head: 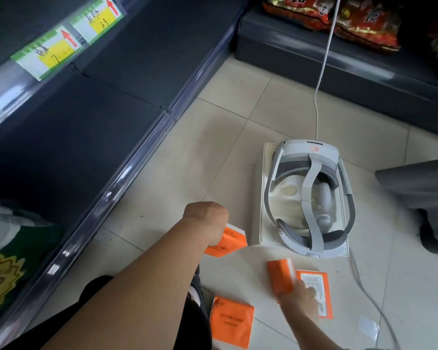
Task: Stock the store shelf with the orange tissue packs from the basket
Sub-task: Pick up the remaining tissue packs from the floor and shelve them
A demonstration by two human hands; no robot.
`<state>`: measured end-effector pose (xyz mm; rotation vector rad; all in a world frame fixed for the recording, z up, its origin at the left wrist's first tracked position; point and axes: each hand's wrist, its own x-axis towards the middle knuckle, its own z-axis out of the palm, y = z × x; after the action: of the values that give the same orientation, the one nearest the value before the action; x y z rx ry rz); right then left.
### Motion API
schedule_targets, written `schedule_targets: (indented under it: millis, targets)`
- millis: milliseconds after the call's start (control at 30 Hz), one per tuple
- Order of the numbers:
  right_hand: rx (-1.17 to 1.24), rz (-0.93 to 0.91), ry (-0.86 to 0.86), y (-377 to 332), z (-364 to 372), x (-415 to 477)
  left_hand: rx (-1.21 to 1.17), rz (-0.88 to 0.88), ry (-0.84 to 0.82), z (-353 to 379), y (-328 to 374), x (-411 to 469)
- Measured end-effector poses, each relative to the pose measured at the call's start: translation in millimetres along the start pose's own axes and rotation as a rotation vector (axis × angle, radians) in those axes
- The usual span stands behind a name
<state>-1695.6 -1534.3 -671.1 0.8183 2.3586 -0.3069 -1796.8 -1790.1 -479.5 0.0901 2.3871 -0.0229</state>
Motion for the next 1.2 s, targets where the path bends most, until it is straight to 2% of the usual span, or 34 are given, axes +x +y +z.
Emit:
schedule_targets:
  millis: [233,367,500,700,900,1200]
  targets:
    - [0.156,-0.544,-0.031,-52,13,-47,-0.036,-0.010,0.038,-13,-9,-6]
    - [0.214,-0.785,0.000,-81,-4,-65,-0.138,-0.064,0.087,-26,-30,-15]
    - [0.323,-0.929,0.045,-118,-34,-84,-0.241,-0.122,0.171,-49,-56,-39]
    - [0.462,-1.151,0.048,-184,-91,-122,-0.420,-0.221,0.389,-90,-114,-110]
    - [0.464,-1.370,0.080,-252,-141,-167,-0.577,-0.296,0.591,-108,-174,-194]
    - [0.529,-1.592,0.056,-337,-183,-257,-0.740,-0.468,0.978,-102,-232,-279]
